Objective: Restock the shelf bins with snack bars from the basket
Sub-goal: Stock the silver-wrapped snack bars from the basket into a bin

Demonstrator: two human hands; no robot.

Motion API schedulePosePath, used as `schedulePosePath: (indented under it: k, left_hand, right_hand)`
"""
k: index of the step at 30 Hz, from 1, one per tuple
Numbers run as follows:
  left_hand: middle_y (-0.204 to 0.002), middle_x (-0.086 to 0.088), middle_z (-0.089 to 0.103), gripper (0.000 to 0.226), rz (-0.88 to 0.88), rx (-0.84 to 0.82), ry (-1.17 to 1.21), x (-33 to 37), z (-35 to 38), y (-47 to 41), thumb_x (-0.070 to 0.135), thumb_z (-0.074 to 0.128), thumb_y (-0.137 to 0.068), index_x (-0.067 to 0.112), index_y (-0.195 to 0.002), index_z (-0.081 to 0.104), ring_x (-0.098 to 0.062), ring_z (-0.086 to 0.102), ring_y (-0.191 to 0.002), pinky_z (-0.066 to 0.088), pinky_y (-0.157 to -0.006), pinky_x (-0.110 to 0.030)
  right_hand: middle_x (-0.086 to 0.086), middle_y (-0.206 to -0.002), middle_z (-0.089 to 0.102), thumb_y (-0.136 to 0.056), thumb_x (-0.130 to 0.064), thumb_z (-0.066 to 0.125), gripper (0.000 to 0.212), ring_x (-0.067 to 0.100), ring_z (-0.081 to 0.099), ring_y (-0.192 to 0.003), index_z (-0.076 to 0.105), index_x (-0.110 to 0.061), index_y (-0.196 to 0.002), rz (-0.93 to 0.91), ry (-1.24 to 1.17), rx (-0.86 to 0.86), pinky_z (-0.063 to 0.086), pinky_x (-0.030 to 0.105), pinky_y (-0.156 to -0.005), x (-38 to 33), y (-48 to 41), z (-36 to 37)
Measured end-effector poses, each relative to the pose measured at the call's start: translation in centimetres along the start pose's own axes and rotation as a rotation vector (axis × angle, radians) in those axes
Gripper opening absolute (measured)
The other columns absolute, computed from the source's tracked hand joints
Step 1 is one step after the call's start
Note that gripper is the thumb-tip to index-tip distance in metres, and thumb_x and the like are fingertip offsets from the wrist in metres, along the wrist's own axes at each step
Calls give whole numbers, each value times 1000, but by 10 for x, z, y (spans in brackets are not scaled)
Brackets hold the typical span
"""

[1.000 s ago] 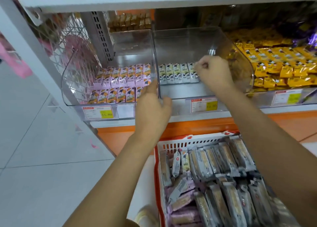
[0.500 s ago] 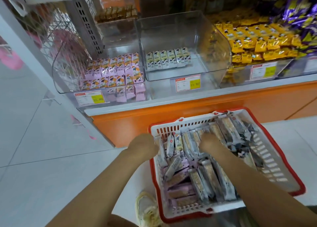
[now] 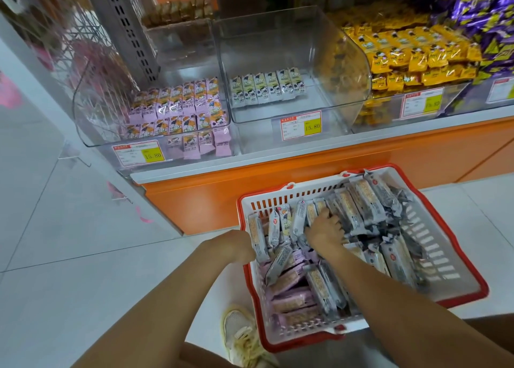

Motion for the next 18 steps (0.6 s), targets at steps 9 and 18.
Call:
schedulePosePath:
  k: [9,18]
  left_hand:
    - [-73,-1,43,20,74,69,84,2,-22,3,30,49,-95,12,-89,49,-15,43,-63,33,-56,-25]
    - [-141,-5,47,79,379,247,513,42,-68,49,63,56,-79,30,-146,31,-20,50,-124,44,-95,-28]
  right_hand:
    - [21,-125,50,-89,-37,58,66,34,55,-108,30,-5,-140,-166,-336,-24,50,41,-89,2,16,-43]
    - [23,-127,56,-89,-25,65,54,33,57,-108,50,0,-135,-131,-1486,-1083,46,43,-91,27,97,-96]
Point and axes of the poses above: each hand's wrist, its own y-axis away from the middle knuckle, its own z-axis out of the palm, x = y × z, the point moved 4 cm from there along -y, towards the middle knuckle
